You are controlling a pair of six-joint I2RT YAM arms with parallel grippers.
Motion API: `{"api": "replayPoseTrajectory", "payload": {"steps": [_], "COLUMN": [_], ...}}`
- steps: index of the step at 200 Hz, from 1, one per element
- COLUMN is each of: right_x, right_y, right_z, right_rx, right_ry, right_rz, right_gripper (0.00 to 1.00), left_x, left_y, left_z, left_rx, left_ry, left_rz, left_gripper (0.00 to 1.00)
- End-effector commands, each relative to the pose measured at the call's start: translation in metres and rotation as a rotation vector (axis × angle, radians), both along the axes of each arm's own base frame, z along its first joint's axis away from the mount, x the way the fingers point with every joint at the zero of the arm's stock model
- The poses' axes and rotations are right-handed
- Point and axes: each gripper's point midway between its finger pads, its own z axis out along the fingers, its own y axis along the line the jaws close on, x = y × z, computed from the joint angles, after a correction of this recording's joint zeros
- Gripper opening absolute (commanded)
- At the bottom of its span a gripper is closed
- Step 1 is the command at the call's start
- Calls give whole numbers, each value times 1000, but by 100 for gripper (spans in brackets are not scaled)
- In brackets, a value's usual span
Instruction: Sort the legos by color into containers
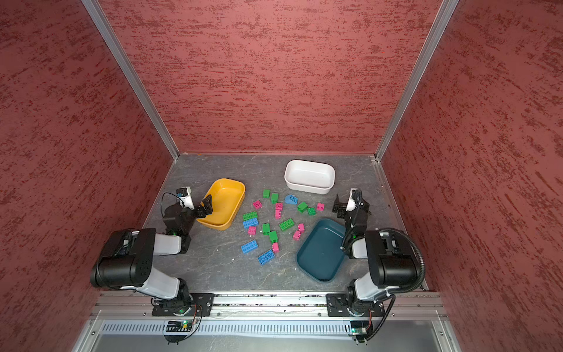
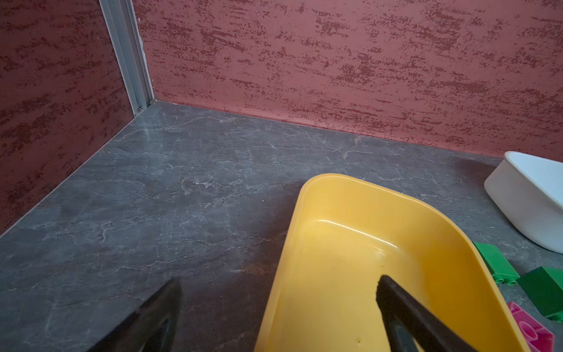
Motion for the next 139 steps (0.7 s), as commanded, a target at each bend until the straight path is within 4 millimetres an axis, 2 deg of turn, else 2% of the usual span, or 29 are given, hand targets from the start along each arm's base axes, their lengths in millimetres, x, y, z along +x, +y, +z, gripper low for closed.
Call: {"api": "replayPoseTrajectory", "payload": {"steps": [1,139], "right_x": [3,4], "right_y": [-4,-3], "right_z": [5,5], "right_rx": [10,15], "right_ry": [-17,-14], "right_rz": [-13,-10], "right_gripper": [99,99], "left_x": [6,8], "left_y": [0,0], "left_z": [7,5], "left_rx": [18,34], "left_ry": [-11,4], "left_rz": [4,20], "left_gripper": [99,99]}}
